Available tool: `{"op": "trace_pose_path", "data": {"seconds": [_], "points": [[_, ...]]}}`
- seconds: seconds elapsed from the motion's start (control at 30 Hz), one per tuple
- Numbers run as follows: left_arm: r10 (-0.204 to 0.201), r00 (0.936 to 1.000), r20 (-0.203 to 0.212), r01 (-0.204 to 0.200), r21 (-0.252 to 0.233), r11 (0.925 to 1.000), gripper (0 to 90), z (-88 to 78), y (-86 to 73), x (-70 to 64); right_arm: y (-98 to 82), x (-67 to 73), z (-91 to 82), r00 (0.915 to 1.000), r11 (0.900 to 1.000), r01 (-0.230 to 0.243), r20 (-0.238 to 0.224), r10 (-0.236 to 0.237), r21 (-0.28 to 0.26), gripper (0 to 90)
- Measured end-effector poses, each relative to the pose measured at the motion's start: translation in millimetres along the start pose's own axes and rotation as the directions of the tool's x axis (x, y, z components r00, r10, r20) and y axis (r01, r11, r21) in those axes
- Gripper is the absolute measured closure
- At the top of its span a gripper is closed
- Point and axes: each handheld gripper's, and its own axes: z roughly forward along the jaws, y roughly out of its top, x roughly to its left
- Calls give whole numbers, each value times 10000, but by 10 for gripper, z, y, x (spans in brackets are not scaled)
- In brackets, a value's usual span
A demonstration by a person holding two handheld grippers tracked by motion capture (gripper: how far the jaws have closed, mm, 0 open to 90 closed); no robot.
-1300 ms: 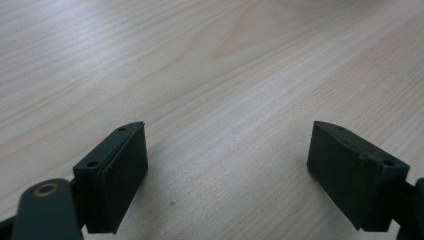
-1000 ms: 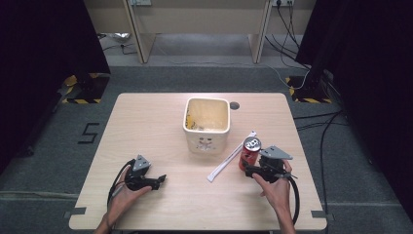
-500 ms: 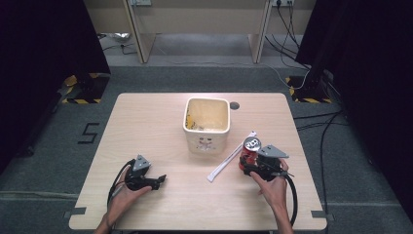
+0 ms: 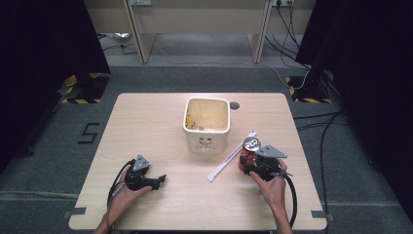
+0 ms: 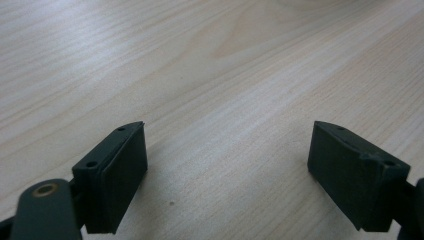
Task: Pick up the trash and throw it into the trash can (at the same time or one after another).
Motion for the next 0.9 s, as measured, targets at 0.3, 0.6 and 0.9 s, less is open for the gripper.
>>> {"op": "trace_pose_path", "data": {"seconds": [0.3, 0.6, 0.9], "points": [[4, 10000, 0, -4, 3, 10000, 152, 0, 0, 0, 30, -3, -66, 10000, 9997, -29, 85, 31, -228, 338], [2, 10000, -1, -2, 2, 10000, 153, 0, 0, 0, 107, -13, -168, 9998, 9993, -23, 182, 29, -383, 339], [-2, 10000, 1, 2, 1, 10000, 153, 0, 0, 0, 256, -12, -285, 9997, 9982, -14, 262, 30, -594, 338]]}}
